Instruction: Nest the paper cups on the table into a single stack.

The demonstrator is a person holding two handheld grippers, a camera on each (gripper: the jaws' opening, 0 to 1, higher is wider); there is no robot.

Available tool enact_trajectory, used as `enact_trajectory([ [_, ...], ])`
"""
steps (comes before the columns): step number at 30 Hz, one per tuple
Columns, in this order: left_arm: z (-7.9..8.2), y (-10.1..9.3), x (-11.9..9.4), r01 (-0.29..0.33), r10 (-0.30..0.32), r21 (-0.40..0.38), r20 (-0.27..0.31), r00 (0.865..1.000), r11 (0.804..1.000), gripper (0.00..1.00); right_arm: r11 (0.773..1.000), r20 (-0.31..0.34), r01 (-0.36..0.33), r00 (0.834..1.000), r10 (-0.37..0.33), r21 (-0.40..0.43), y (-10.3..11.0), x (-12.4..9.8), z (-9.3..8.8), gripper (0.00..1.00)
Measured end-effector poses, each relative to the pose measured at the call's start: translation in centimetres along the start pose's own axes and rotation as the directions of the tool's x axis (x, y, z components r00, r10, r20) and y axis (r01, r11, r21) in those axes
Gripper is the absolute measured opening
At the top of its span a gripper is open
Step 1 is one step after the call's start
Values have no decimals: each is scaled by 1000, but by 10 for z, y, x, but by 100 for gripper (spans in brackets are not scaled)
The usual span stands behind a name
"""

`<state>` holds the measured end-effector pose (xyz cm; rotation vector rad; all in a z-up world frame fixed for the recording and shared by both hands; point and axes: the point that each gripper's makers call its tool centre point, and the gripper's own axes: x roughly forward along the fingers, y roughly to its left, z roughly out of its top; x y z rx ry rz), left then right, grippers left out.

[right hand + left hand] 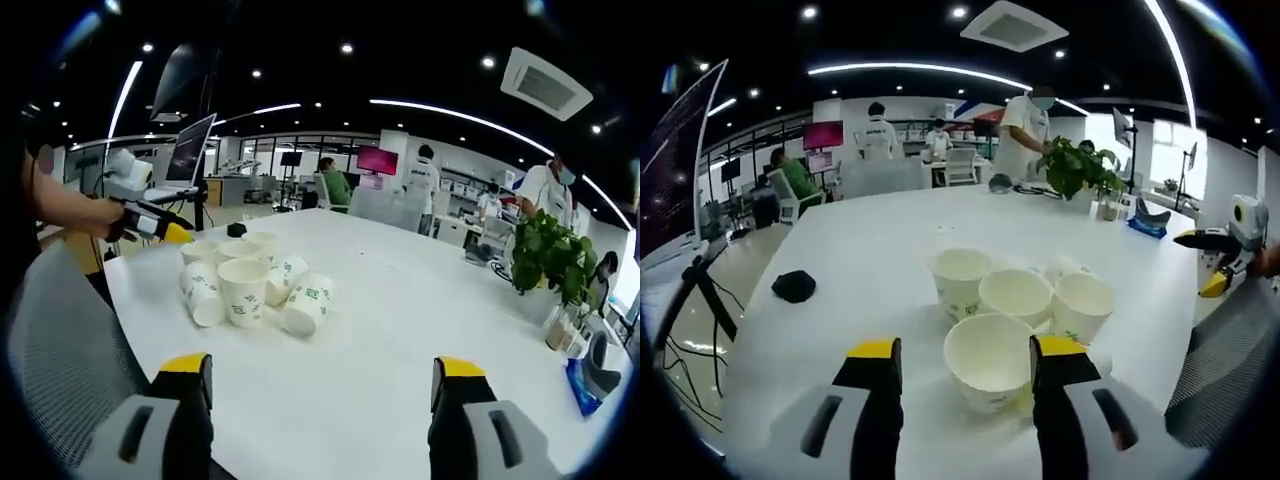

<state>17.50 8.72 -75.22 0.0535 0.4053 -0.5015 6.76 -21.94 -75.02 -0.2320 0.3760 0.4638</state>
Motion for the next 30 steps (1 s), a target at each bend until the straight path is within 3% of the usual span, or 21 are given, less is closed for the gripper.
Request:
enact_trajectory([
  [14,-15,15,20,-15,16,28,-28,999,999,35,1000,2,16,1000,-16,-3,-3,-1,0,91],
  [24,-14,19,28,-29,30,30,-46,998,999,24,1000,-2,24,1000,-24,-7,-5,-1,-1,90],
  [30,-17,16,34,-7,8,17,-66,998,1000,14,1000,-4,27,1000,-27,-8,-5,-1,-1,90],
])
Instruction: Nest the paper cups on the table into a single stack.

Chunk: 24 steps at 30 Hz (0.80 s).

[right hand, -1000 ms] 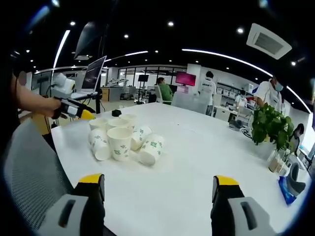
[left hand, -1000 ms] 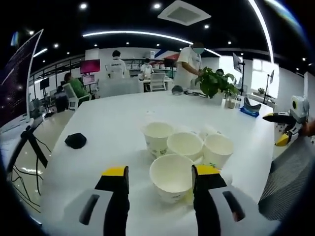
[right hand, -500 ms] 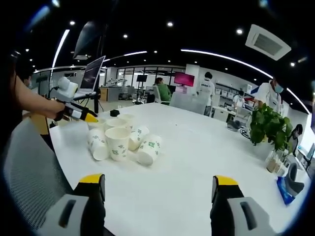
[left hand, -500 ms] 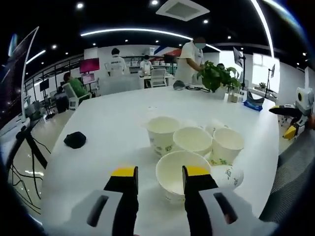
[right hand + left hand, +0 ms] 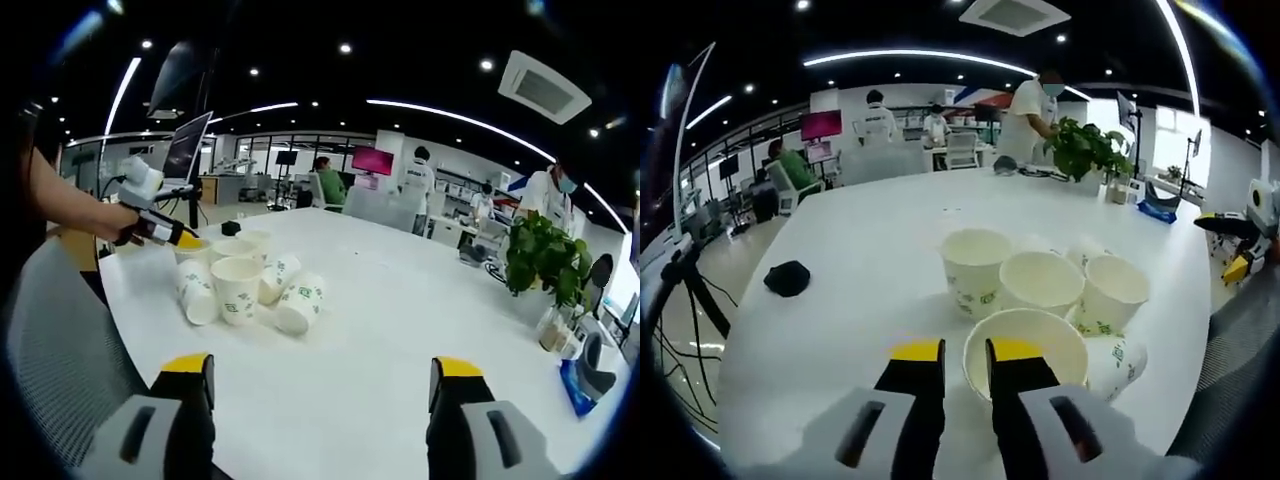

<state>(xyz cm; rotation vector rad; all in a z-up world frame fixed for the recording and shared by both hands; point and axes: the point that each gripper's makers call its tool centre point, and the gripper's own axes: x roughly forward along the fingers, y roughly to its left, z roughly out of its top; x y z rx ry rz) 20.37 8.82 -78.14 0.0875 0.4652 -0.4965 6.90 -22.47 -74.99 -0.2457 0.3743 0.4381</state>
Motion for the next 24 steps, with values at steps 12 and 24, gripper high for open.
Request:
enact_trajectory([
  [12,-2,-4,0,16,-16,-6,-13,1000,1000,5,1000,-5,0,1000,0,-4,0,0,-1,89],
  [24,7,-10,-7,43,-42,-22,24,999,999,0,1000,-6,-4,1000,4,-6,1,0,-1,89],
])
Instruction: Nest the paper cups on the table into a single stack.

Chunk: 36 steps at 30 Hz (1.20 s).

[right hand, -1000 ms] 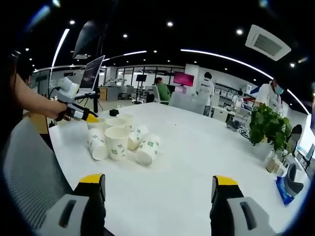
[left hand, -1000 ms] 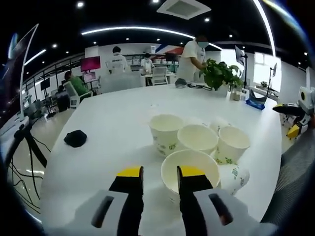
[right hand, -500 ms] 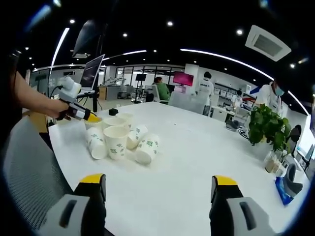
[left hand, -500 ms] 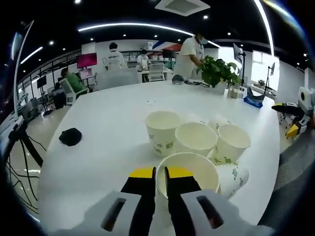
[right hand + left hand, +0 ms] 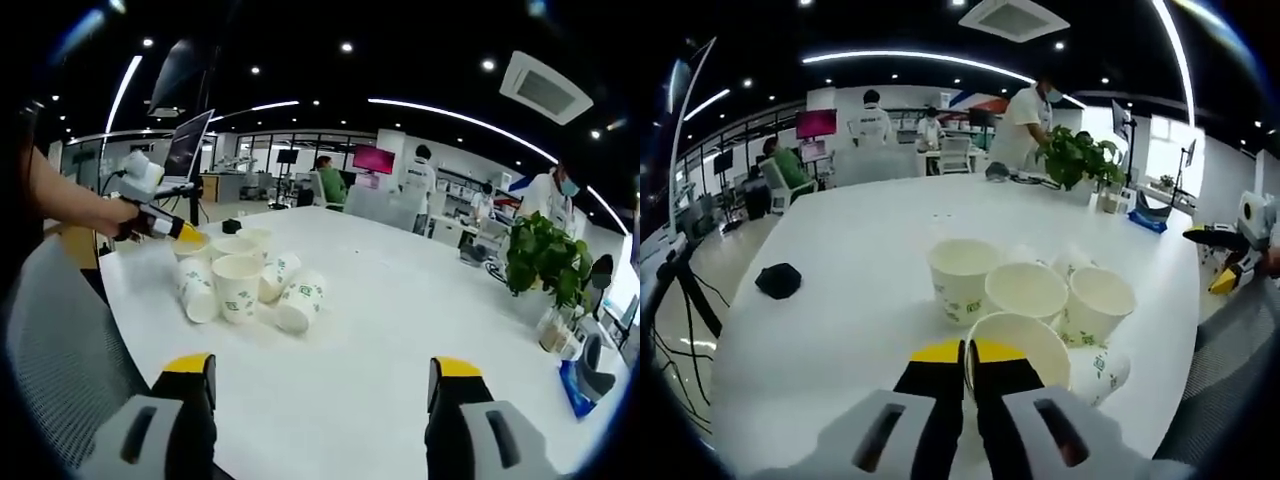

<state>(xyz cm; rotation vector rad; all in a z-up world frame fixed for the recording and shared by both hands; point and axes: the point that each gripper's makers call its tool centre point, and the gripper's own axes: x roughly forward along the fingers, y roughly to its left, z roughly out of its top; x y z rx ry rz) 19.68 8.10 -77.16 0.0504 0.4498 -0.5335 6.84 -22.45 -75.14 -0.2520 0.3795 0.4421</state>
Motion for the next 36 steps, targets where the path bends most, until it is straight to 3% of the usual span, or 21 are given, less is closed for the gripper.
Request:
enact_trajectory([
  [16,5,-1,-21,-5,4,-10,-31,1000,1000,0,1000,-6,-21,1000,21,-4,4,1,-1,88],
  [26,36,-9,-35,25,-25,-30,-17,1000,999,0,1000,2,-26,1000,26,5,5,0,1,89],
  [31,64,-20,-45,36,-36,-46,10,999,998,0,999,10,-30,1000,30,13,6,0,1,90],
  [36,74,-29,-44,59,-58,-54,17,998,997,0,999,9,-31,999,31,12,6,0,2,90],
])
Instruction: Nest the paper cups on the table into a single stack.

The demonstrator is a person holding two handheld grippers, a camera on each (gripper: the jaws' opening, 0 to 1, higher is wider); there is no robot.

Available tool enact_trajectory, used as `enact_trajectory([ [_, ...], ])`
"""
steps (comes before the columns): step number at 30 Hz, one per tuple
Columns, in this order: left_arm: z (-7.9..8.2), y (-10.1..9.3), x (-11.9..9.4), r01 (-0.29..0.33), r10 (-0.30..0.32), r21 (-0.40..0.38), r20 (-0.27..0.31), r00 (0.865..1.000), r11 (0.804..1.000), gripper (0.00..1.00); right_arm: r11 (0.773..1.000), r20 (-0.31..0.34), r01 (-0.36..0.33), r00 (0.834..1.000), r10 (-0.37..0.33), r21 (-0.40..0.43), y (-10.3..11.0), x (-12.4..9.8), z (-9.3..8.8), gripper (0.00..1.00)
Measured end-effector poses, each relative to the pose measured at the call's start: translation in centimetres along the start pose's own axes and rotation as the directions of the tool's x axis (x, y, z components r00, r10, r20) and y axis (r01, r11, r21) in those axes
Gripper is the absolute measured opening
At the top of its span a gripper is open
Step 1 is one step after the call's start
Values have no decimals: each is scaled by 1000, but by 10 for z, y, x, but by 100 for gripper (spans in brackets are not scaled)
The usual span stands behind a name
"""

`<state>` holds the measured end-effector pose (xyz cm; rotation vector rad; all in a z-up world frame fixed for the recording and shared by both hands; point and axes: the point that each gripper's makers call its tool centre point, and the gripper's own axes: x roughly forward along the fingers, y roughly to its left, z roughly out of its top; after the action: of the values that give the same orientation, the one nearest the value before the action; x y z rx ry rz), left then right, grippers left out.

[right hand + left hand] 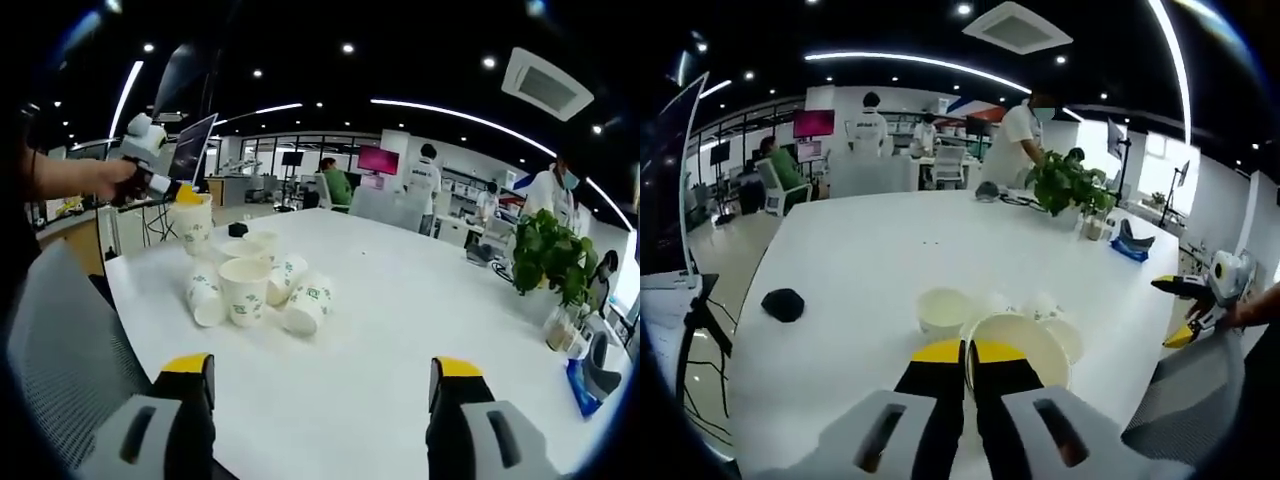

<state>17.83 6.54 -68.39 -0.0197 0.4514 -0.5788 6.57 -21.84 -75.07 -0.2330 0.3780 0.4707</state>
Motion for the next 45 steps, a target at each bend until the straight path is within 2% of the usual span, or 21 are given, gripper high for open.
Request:
enact_trajectory([
  [8,20,-15,2,49,-49,-2,5,999,999,0,1000,-7,1,1000,-1,-3,0,0,-1,90],
  [13,34,-34,5,102,-102,-22,16,995,995,0,1000,-11,2,1000,-2,-6,0,0,-2,89],
  [18,40,-45,15,142,-141,-24,26,990,990,0,1000,-12,4,1000,-4,-7,-1,0,-2,89],
  [24,40,-62,26,182,-181,-13,20,983,983,0,1000,-15,6,1000,-6,-10,-1,0,-2,89],
  [33,34,-74,43,215,-215,-20,2,977,976,0,1000,-17,3,1000,-4,-12,0,1,-3,88],
  [45,19,-79,61,231,-233,-38,-29,972,972,0,1000,-20,4,1000,-4,-12,0,0,-3,87],
])
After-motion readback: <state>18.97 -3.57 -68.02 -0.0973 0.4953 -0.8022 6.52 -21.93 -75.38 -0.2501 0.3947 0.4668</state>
